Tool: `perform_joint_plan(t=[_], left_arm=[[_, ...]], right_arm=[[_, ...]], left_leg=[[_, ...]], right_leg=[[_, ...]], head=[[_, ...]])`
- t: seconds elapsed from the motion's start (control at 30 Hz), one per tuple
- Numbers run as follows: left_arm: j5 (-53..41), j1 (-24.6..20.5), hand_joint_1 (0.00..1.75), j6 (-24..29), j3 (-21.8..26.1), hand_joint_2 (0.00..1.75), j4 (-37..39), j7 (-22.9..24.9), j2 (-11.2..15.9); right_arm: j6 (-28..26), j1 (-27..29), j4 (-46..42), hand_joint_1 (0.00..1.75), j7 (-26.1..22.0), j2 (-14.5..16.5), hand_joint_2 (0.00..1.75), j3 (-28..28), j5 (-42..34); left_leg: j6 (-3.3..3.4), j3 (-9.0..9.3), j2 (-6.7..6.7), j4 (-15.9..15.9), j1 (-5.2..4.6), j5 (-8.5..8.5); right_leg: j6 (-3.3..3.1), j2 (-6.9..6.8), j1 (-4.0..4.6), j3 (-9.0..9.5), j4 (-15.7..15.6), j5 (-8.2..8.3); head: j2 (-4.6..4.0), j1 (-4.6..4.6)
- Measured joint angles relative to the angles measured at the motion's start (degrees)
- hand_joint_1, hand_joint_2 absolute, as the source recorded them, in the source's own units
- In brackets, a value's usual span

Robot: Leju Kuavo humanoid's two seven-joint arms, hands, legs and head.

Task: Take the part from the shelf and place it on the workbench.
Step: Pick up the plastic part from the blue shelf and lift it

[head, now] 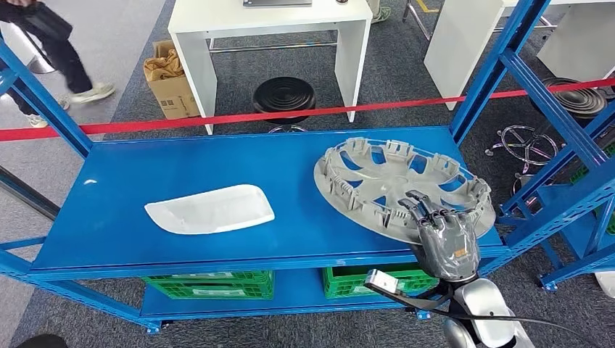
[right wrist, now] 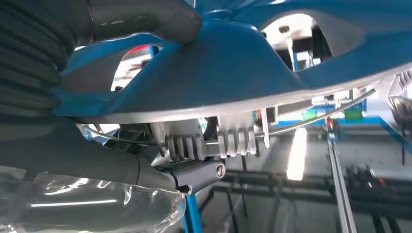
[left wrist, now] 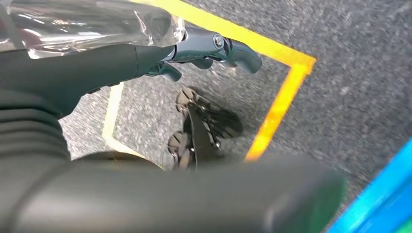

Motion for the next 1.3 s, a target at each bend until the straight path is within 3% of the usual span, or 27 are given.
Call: perform_joint_plan(t=[0.9, 0.97, 1.1, 1.17, 1.3], left_arm=[[-0.4, 0.0, 0.00, -0.1, 0.3, 1.75, 0.0, 1.6, 0.0], [-0.9, 0.0, 0.00, -0.2, 0.3, 1.75, 0.0, 1.7, 0.0], [-1.8, -0.1, 0.00, -0.7, 0.3, 1.75, 0.0, 1.7, 0.3], [-1.6, -0.1, 0.00, -1.0, 0.3, 1.75, 0.0, 1.5, 0.5], [-1.5, -0.2, 0.00, -0.9, 0.3, 1.75, 0.0, 0.9, 0.6]], right_arm=[[-0.6, 0.8, -1.0, 1.75, -3.6, 3.1, 1.75, -0.9, -7.5], [0.1, 0.8, -1.0, 1.75, -6.6, 3.3, 1.75, -1.1, -14.2], [7.1, 0.5, -1.1, 1.75, -20.4, 4.2, 1.75, -2.2, -44.6], [10.5, 0.0, -1.1, 1.75, -27.0, 5.5, 1.75, -3.4, -55.7], [12.6, -2.4, -2.5, 1.75, -34.2, 9.6, 1.75, -5.5, -65.3]], left_leg=[[0.00, -0.09, 0.00, 0.0, 0.00, 0.00], [0.00, -0.09, 0.00, 0.0, 0.00, 0.00], [0.00, -0.10, 0.01, 0.0, 0.00, 0.00], [-0.01, -0.11, 0.01, 0.0, 0.01, 0.00], [-0.02, -0.09, 0.01, 0.0, 0.01, 0.02]], right_leg=[[0.00, 0.00, 0.00, -0.10, 0.0, 0.00], [0.00, 0.00, 0.00, -0.10, 0.0, 0.00], [0.00, 0.01, 0.00, -0.11, 0.0, 0.00], [0.00, 0.00, 0.00, -0.11, 0.0, 0.00], [0.00, 0.00, 0.02, -0.10, 0.0, 0.00]], head=[[0.00, 0.01], [0.00, 0.01], [0.00, 0.01], [0.00, 0.00], [0.00, -0.01]])
